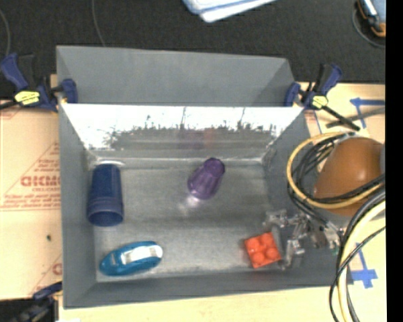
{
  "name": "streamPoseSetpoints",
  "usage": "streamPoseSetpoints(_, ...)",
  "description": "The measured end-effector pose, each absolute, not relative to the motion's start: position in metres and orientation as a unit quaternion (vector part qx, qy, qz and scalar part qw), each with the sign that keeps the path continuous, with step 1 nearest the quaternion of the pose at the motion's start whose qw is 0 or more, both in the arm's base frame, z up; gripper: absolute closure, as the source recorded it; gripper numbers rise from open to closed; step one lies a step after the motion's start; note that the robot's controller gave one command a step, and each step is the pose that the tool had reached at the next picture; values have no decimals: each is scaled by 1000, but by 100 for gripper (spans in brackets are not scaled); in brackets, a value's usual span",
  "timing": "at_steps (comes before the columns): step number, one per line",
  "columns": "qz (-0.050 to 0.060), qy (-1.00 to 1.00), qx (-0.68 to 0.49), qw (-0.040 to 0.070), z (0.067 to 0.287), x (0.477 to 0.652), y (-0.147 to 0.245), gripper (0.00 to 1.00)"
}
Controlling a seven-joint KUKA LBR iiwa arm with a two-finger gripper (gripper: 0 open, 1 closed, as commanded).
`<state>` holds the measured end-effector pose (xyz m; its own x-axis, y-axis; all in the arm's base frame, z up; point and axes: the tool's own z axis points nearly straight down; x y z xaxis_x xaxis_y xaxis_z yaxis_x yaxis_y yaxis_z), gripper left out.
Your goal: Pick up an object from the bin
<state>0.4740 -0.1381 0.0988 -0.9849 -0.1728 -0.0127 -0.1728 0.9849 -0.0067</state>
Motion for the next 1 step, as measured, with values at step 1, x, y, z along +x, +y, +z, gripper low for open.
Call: streamPoseSetpoints(1,-3,996,-86,7,119,474,-138,100)
